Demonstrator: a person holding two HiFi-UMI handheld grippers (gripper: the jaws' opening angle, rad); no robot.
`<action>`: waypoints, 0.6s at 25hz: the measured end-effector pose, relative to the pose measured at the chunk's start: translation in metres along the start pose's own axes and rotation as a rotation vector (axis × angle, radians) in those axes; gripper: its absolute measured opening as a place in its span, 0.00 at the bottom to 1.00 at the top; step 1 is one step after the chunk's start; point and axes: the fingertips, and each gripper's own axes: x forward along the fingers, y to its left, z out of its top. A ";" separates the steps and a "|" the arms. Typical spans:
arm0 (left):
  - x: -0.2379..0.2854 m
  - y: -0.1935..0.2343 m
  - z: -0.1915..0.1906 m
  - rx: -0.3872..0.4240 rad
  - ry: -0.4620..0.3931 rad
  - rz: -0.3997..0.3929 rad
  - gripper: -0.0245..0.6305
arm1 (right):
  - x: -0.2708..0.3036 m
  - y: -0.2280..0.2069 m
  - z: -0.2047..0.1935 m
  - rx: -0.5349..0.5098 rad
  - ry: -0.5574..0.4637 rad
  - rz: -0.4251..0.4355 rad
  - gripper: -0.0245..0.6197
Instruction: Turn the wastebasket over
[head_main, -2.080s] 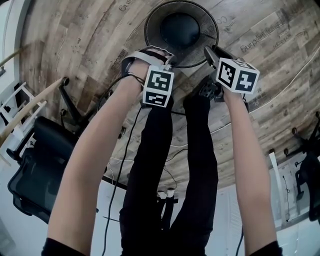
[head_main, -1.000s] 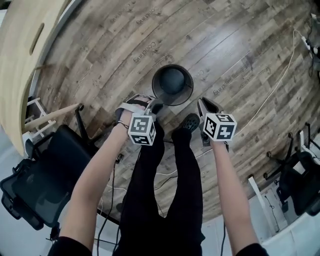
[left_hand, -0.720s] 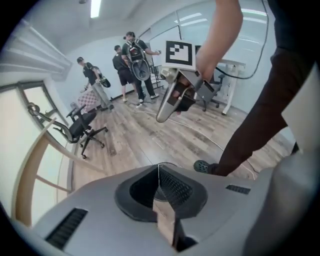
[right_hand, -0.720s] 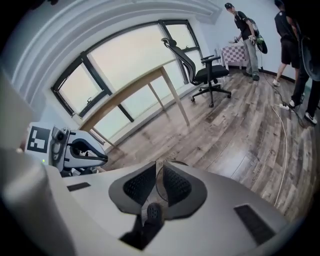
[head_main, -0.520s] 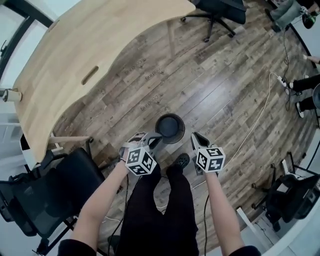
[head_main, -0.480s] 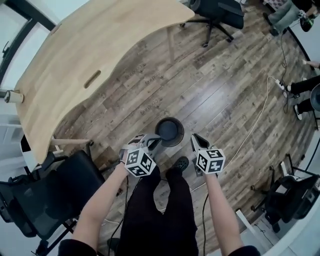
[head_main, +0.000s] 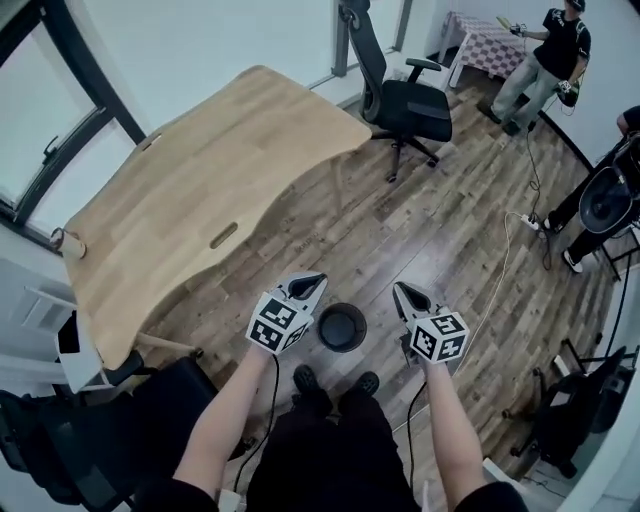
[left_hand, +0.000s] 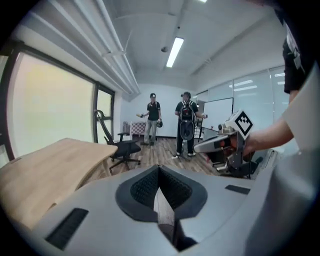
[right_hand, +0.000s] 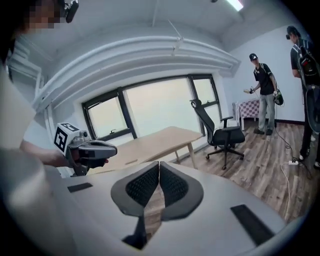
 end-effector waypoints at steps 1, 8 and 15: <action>-0.005 0.004 0.017 -0.004 -0.034 -0.001 0.06 | -0.002 0.003 0.017 -0.003 -0.034 -0.001 0.09; -0.038 0.015 0.099 -0.066 -0.191 -0.002 0.06 | -0.019 0.033 0.107 -0.047 -0.190 0.011 0.09; -0.048 0.023 0.111 -0.137 -0.246 -0.020 0.06 | -0.006 0.066 0.109 -0.129 -0.176 0.018 0.09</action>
